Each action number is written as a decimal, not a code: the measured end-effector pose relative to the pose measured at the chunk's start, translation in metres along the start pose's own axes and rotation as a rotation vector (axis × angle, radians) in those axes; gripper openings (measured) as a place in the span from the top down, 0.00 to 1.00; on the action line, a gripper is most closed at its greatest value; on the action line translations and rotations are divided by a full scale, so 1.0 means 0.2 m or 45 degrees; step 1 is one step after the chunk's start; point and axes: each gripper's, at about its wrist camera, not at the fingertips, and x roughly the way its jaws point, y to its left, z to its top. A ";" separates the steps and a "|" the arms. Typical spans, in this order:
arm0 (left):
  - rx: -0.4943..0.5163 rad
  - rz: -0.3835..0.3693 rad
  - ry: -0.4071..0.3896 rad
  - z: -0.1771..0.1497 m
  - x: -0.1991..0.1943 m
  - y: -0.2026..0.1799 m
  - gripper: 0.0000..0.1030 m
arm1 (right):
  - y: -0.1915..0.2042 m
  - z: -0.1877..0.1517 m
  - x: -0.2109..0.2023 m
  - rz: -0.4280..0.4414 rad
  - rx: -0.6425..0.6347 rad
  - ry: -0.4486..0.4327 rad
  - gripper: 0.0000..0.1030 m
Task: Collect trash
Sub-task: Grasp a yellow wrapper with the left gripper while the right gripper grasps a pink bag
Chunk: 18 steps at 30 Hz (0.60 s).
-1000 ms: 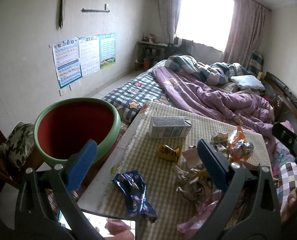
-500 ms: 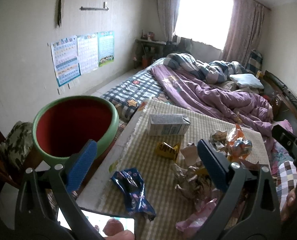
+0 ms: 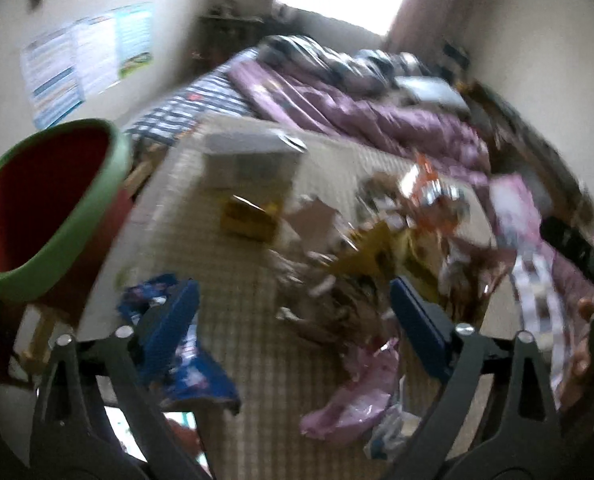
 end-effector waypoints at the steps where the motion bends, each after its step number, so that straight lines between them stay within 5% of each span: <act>1: 0.028 -0.005 0.012 0.00 0.02 -0.02 0.15 | -0.02 -0.01 0.01 0.027 0.032 0.021 0.07; 7: 0.103 -0.070 0.035 0.09 0.11 -0.11 0.25 | -0.08 -0.07 0.02 0.088 0.111 0.088 0.07; 9: 0.136 -0.074 0.049 0.12 0.15 -0.14 0.35 | -0.09 -0.07 0.02 0.114 0.132 0.097 0.10; 12: 0.136 -0.123 0.103 0.16 0.20 -0.15 0.66 | -0.08 -0.08 0.03 0.146 0.148 0.105 0.16; 18: 0.076 -0.176 0.085 0.18 0.17 -0.13 0.69 | -0.07 -0.11 0.09 0.180 0.157 0.160 0.19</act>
